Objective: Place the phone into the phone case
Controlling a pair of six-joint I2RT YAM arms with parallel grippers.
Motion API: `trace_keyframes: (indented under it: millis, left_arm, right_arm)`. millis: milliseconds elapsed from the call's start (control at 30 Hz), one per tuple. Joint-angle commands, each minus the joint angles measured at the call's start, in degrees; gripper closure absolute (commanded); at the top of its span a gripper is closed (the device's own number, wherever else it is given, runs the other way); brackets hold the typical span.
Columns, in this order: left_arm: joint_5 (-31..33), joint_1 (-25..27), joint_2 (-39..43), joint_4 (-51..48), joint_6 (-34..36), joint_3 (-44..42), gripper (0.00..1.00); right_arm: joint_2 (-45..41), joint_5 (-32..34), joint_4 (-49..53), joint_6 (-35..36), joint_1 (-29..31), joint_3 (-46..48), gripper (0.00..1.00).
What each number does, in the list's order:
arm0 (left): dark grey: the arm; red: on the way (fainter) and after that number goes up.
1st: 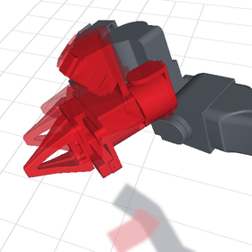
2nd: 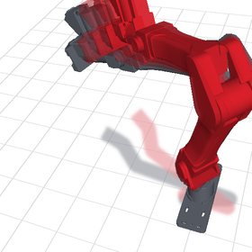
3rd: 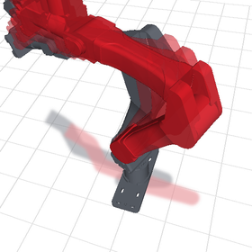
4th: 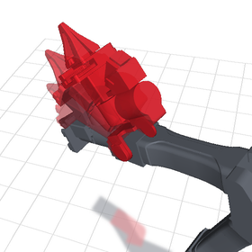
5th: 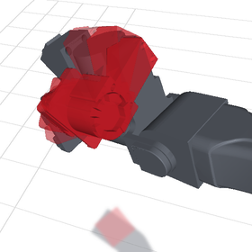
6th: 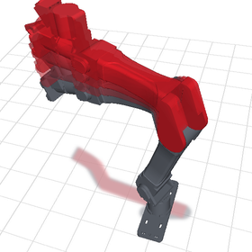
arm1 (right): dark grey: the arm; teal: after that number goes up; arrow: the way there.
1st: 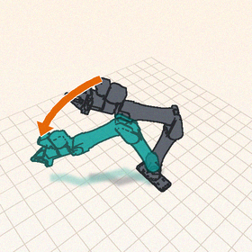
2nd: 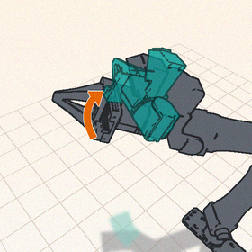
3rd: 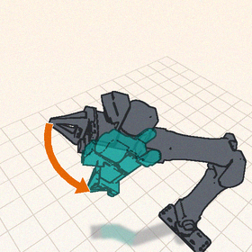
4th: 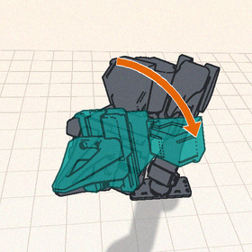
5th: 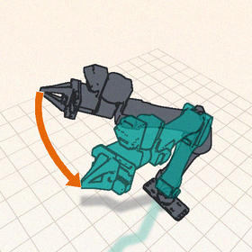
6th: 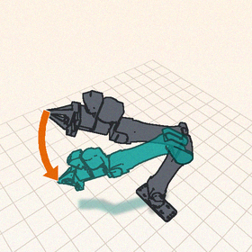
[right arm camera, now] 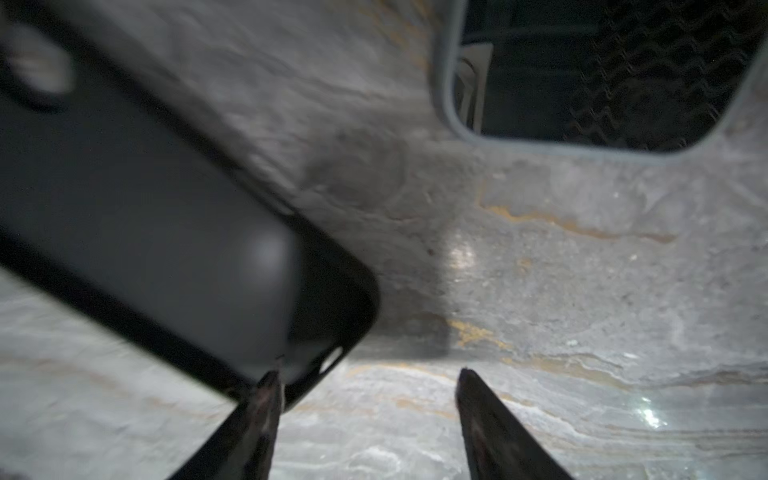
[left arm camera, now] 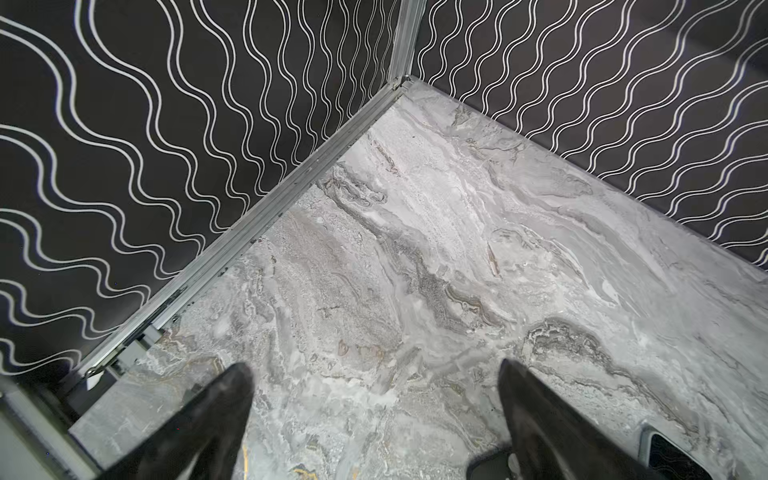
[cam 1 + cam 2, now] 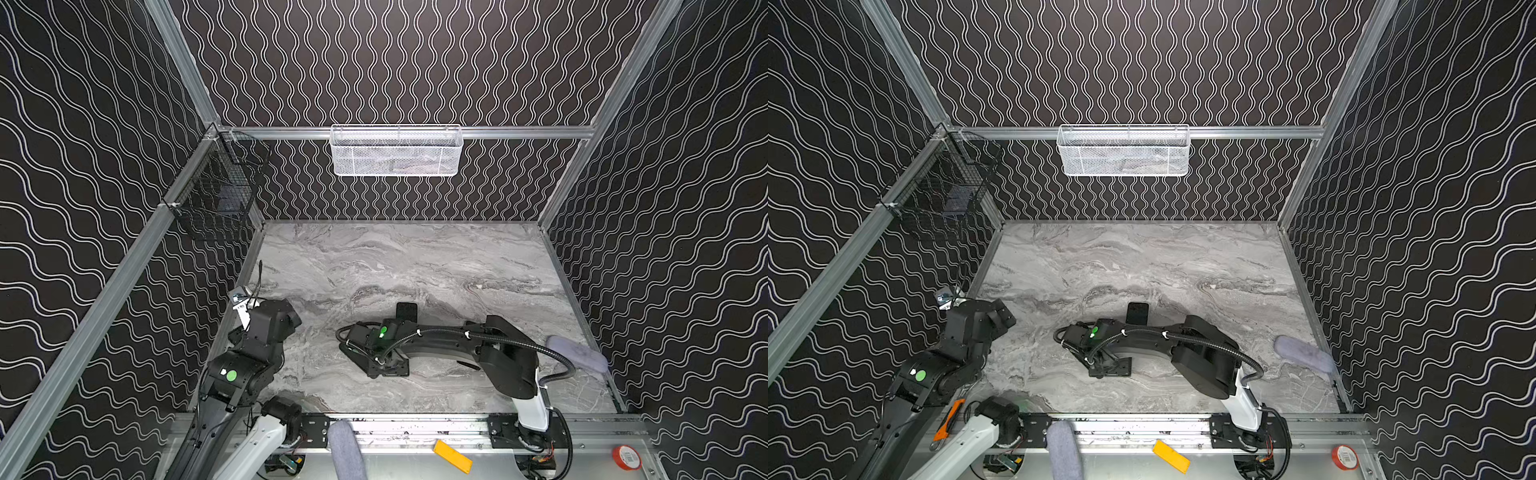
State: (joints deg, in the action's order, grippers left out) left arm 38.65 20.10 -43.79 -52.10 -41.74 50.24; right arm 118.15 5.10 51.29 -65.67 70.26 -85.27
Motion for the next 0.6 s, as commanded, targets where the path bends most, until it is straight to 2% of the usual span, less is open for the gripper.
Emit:
trace_keyframes:
  millis: [0, 100, 200, 433, 567]
  left_arm:
    - [-0.3, -0.1, 0.0, 2.6, 2.2, -0.2, 0.03]
    - [-0.3, -0.1, 0.2, 2.7, 2.8, -0.6, 0.03]
    - [-0.8, -0.1, 0.6, 3.1, 3.2, -0.7, 0.03]
    - [-1.2, -0.1, 0.1, 2.9, 3.3, -0.5, 0.03]
    - [-2.3, -0.1, -0.7, 3.1, 3.7, -0.9, 0.02]
  right_arm:
    - [0.9, -1.9, 1.9, -3.7, 0.0, 0.5, 0.32]
    - [1.1, -2.4, 0.9, -3.9, 0.0, 0.4, 0.35]
    - [1.4, -2.4, 0.9, -3.8, 0.0, 0.3, 0.44]
    - [-0.6, -1.5, 0.8, -2.6, -0.3, 3.0, 0.71]
    - [-2.8, -0.8, 0.5, 0.7, -0.6, 5.0, 0.78]
